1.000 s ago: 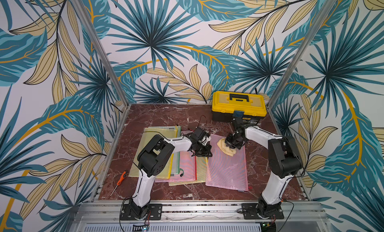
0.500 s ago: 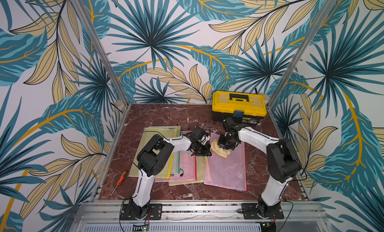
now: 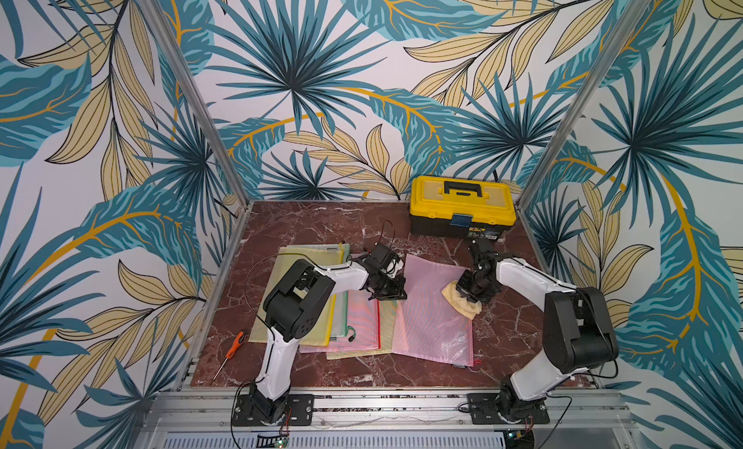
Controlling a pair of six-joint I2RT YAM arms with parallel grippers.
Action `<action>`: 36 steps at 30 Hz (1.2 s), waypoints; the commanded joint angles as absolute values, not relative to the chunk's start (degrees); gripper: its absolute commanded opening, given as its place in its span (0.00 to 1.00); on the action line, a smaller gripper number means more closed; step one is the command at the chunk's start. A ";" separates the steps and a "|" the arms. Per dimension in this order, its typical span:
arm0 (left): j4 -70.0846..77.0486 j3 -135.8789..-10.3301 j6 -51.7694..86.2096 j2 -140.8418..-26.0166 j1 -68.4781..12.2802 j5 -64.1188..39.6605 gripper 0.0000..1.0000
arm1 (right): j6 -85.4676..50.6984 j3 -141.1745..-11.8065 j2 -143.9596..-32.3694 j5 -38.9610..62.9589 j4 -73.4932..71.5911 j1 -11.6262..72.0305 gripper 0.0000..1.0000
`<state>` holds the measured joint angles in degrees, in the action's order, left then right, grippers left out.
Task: Wipe the document bag
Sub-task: Wipe the dirt from the document bag.
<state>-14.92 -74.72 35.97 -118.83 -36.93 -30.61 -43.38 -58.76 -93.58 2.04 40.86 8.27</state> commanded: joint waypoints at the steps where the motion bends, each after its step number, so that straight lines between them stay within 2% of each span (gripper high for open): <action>1: -16.19 -77.42 38.78 -117.30 -36.44 -27.80 0.00 | -43.18 -61.80 -95.71 0.80 44.61 15.46 0.00; 5: -16.25 -80.29 41.14 -119.02 -36.34 -26.98 0.00 | -47.22 -67.35 -102.88 5.20 40.55 24.95 0.00; 8: -16.25 -80.53 41.85 -120.30 -36.39 -27.29 0.00 | -49.73 -66.95 -106.63 8.94 35.82 25.93 0.00; 10: -16.24 -79.85 41.84 -120.49 -36.39 -27.41 0.00 | -49.22 -66.05 -107.09 7.93 35.97 25.34 0.00; 14: -16.24 -77.76 41.32 -120.06 -36.21 -27.09 0.00 | -46.61 -59.96 -102.60 6.11 37.99 18.89 0.00; 18: -16.26 -76.34 40.71 -119.48 -35.78 -26.98 0.00 | -41.74 -52.99 -93.51 4.28 40.98 7.12 0.00; 21: -16.26 -76.20 40.67 -119.50 -35.77 -27.37 0.00 | -39.84 -53.92 -91.03 1.84 44.02 5.16 0.00; 23: -16.26 -76.37 40.73 -119.68 -35.77 -27.54 0.00 | -40.99 -55.21 -92.27 4.98 43.47 6.72 0.00; 28: -16.25 -76.62 41.14 -119.86 -35.77 -26.77 0.00 | -46.98 -63.32 -98.80 7.15 41.12 22.03 0.00; 30: -16.24 -76.62 41.15 -119.95 -35.73 -26.42 0.00 | -49.61 -64.38 -101.39 10.08 38.02 25.71 0.00; 33: -16.22 -76.39 41.39 -119.97 -35.60 -26.13 0.00 | -53.94 -59.80 -102.22 14.20 30.06 26.45 0.00; 36: -16.26 -76.32 41.43 -119.79 -35.47 -26.07 0.00 | -53.21 -56.35 -100.87 12.42 31.46 24.95 0.00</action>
